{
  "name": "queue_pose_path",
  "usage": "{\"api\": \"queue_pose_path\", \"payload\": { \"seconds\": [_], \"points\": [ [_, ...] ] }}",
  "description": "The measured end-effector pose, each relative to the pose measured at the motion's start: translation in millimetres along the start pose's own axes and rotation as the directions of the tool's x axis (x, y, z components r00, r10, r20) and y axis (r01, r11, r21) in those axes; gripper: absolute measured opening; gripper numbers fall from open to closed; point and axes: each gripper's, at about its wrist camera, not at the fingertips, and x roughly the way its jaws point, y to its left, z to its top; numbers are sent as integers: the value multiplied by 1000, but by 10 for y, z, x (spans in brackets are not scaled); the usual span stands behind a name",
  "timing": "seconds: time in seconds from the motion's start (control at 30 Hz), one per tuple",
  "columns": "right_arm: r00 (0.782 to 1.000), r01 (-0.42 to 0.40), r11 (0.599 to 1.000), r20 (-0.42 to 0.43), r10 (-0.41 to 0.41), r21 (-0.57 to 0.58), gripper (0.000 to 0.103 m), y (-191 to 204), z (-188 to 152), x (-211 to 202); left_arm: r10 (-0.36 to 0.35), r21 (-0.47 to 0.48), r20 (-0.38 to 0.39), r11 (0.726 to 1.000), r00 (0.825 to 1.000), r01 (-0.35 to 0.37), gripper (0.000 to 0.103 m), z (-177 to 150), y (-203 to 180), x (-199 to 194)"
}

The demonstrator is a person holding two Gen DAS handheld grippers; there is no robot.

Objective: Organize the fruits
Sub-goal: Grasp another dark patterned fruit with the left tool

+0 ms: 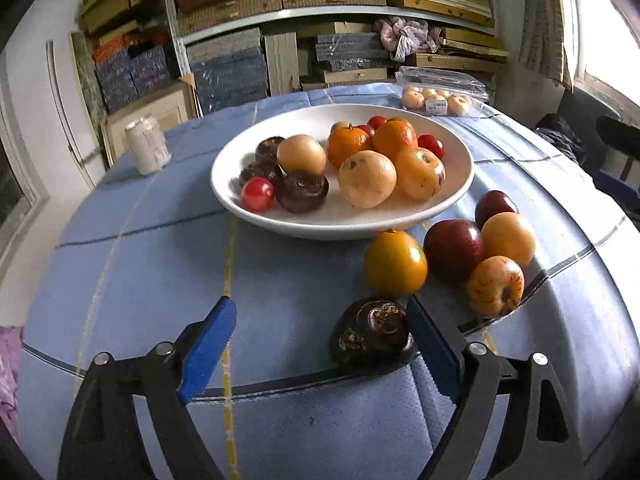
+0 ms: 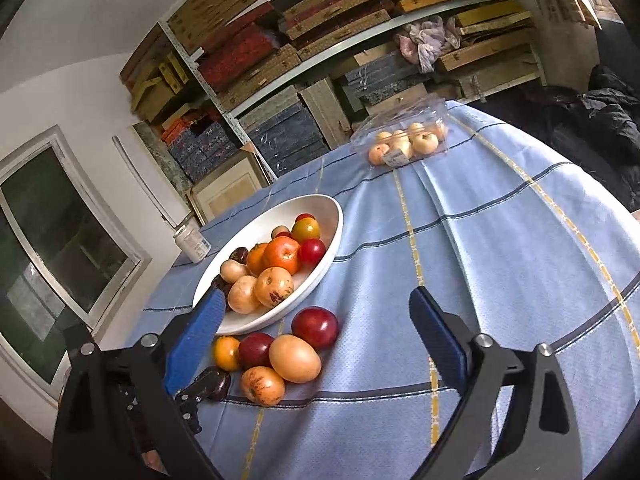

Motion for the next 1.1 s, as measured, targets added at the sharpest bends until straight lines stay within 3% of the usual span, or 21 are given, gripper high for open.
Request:
{"api": "queue_pose_path", "payload": {
  "seconds": [0.23,0.37,0.5,0.57,0.83,0.97,1.1],
  "points": [
    [1000,0,1000,-8,0,-4,91,13,-10,15,-8,48,-58,999,998,10,92,-11,-110,115],
    [1000,0,1000,-5,0,3,91,9,-15,14,-2,-26,-76,1000,997,0,93,-34,93,134],
    [1000,-6,1000,-7,6,10,91,-6,-23,22,62,-134,-71,988,996,-72,92,-79,475,81],
    [1000,-11,1000,-8,11,1,91,8,-35,17,27,-179,-53,983,998,-36,92,-84,575,54],
    [1000,-10,1000,-13,10,-9,91,16,-32,12,-6,-130,-42,992,999,1,92,-86,461,36],
    [1000,-13,1000,-19,12,-19,91,43,-55,11,-35,-144,-48,989,998,27,81,-112,476,49],
    [1000,-14,1000,-20,13,-17,91,57,-56,14,-38,-142,-46,989,998,31,79,-119,467,44]
  ]
}}
